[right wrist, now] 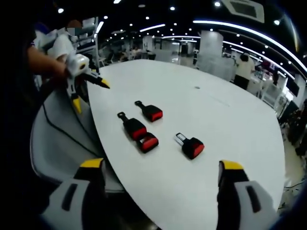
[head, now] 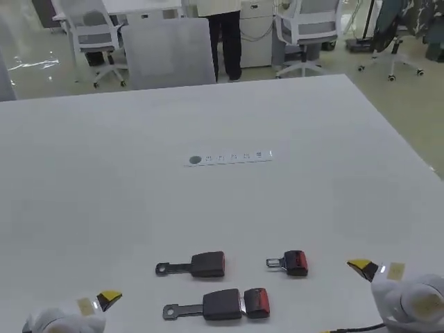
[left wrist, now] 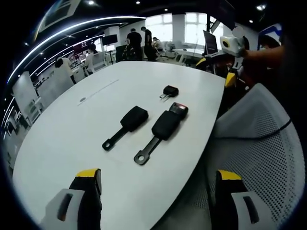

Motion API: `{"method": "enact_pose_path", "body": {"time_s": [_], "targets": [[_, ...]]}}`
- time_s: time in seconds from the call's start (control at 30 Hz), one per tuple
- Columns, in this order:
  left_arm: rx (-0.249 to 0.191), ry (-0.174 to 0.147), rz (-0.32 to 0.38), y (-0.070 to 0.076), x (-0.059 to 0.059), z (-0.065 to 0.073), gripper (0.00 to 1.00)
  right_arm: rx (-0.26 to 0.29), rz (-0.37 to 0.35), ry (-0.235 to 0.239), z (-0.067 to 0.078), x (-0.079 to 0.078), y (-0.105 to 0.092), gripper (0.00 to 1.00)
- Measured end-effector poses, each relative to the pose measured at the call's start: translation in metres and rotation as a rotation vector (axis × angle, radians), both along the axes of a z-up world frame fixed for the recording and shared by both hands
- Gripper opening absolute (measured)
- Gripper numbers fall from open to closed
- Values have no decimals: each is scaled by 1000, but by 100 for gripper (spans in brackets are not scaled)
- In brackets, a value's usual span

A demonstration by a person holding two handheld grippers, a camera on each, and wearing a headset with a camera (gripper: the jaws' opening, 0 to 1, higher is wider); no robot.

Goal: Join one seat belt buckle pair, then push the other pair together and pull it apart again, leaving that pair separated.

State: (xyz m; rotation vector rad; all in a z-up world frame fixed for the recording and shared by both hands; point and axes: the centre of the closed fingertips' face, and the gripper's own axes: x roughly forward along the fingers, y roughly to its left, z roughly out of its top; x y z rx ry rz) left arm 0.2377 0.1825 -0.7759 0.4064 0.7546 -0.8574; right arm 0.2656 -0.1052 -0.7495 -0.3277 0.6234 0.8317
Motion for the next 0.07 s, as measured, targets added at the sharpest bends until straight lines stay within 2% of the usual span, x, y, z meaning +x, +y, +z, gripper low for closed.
{"method": "enact_pose_path", "body": {"time_s": [0.07], "targets": [[-3, 0, -2, 0, -1, 0, 100, 0, -6, 5, 0, -1, 0, 99]]}}
